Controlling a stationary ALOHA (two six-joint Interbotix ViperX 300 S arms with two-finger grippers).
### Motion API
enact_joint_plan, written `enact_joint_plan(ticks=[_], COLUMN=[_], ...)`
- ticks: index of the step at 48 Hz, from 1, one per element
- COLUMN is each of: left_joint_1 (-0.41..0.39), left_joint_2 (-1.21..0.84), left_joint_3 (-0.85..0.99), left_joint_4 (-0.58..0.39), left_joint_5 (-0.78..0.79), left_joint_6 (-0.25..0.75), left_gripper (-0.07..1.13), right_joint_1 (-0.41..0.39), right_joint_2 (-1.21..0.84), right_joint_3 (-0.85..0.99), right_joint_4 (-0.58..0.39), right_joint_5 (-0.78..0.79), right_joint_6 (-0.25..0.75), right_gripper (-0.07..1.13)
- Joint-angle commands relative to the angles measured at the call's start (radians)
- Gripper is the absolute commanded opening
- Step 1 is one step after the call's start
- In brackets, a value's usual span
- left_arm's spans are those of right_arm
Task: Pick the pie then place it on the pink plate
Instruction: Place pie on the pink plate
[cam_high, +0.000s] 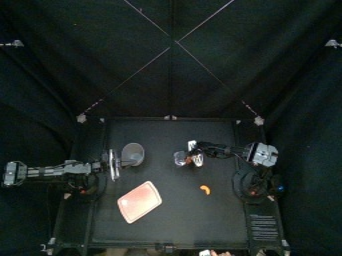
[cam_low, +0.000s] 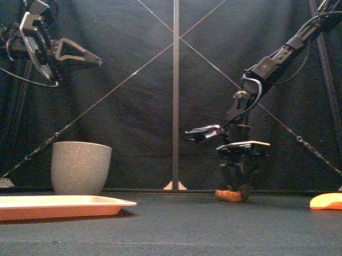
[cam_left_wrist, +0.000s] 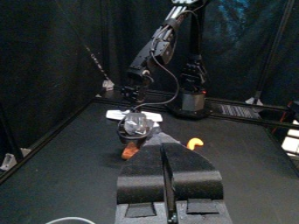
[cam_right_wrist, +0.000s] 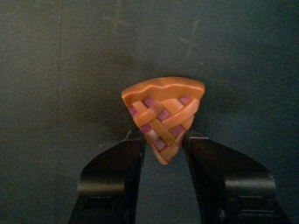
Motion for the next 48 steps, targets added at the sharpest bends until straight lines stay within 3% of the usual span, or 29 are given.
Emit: enact_joint_plan(ticks=[1,7,19,30,48], left_joint_1=[0.003,0.003,0.003,0.008,0.012], left_joint_2=[0.002,0.002,0.002,0.002,0.002], left_joint_3=[-0.012,-0.012,-0.012,-0.014,-0.011], left_joint_4=[-0.006,-0.006,-0.006,-0.008,-0.014], left_joint_5=[-0.011,-0.009,-0.011,-0.011,-0.009], left_joint_6=[0.002,0.003,0.003,0.003,0.002], left_gripper=[-0.01,-0.01,-0.01,-0.01,-0.01], right_joint_1=[0.029,0.083,0.272,0.388,0.5], right_joint_2=[-0.044,-0.081,-0.086,0.021,0.268], right_joint_3=[-0.037,-0.061,-0.153,-0.307,-0.6], right_joint_4=[0.018,0.041,0.158,0.213,0.195], right_joint_5=[0.008,0.015,-0.008,-0.084,-0.178], right_joint_6=[0.003,0.009,0.028,0.15,0.377], right_gripper=[0.66,0.66,0.66,0.66,0.66])
